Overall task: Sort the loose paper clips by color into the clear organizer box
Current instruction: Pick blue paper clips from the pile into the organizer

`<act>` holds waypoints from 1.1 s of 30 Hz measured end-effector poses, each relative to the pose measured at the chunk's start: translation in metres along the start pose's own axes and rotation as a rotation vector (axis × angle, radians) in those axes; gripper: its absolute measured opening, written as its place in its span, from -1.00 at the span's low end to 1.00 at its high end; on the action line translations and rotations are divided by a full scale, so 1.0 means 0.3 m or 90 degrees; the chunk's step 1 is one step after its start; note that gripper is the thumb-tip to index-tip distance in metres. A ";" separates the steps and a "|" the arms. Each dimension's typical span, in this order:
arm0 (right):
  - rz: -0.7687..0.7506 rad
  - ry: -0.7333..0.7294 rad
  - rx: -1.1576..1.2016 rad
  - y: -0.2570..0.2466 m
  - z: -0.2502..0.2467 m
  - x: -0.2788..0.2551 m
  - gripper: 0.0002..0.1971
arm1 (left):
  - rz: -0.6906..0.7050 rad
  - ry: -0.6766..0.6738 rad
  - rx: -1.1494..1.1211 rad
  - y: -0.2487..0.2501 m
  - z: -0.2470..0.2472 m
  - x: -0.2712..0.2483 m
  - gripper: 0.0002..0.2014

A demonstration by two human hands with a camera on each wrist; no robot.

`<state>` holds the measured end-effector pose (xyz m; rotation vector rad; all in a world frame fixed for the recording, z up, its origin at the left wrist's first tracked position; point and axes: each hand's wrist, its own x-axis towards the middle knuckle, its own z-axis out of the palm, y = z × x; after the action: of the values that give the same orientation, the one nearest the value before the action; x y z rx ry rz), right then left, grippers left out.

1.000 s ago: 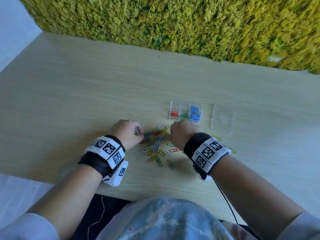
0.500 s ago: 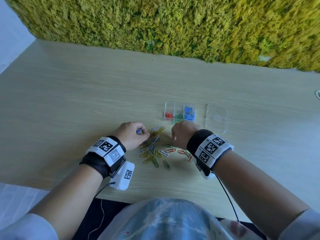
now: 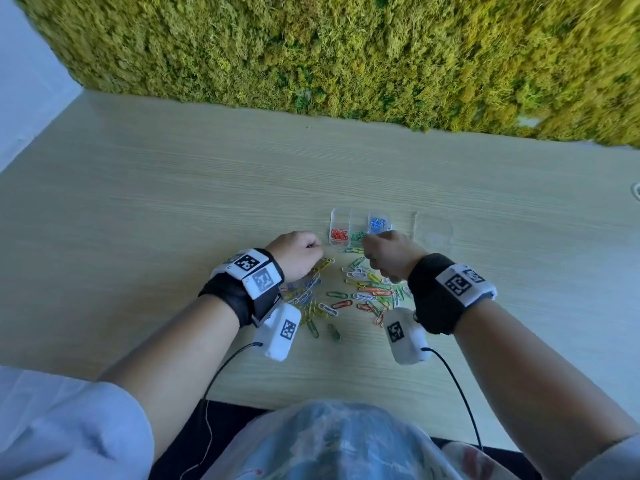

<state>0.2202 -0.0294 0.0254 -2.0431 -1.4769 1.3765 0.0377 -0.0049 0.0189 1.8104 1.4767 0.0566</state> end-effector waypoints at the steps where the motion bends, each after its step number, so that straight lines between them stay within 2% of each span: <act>1: 0.035 -0.007 0.123 0.012 -0.018 -0.003 -0.67 | 0.006 -0.008 0.013 0.025 0.002 0.012 -0.73; 3: 0.053 -0.016 0.287 0.040 -0.050 -0.010 -0.66 | 0.020 -0.025 0.038 0.077 0.005 0.038 -0.79; 7: 0.046 -0.009 0.472 0.095 -0.092 -0.028 -0.65 | 0.042 -0.040 0.084 0.183 0.010 0.101 -0.85; 13: 0.052 0.006 0.473 0.156 -0.139 -0.063 -0.81 | 0.105 -0.011 0.220 0.321 0.025 0.198 -0.75; 17: 0.043 0.005 0.375 0.192 -0.155 -0.088 -0.86 | 0.138 -0.011 0.292 0.379 0.046 0.236 -0.69; 21: 0.056 0.030 0.265 0.209 -0.161 -0.085 -0.89 | 0.160 0.001 0.290 0.375 0.062 0.254 -0.65; 26: 0.068 0.046 -0.017 0.136 -0.161 -0.048 -0.83 | 0.196 0.059 0.242 0.324 0.055 0.238 -0.62; 30: 0.005 0.091 -0.292 0.031 -0.151 0.008 -0.70 | 0.204 0.073 0.205 0.268 0.031 0.205 -0.67; 33: -0.047 0.103 -0.445 -0.032 -0.135 0.056 -0.65 | 0.198 0.083 0.192 0.225 0.016 0.184 -0.69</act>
<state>0.2478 0.0011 0.0437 -2.3643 -2.1335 0.6826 0.1127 0.0381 0.0316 2.3101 1.3331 0.1126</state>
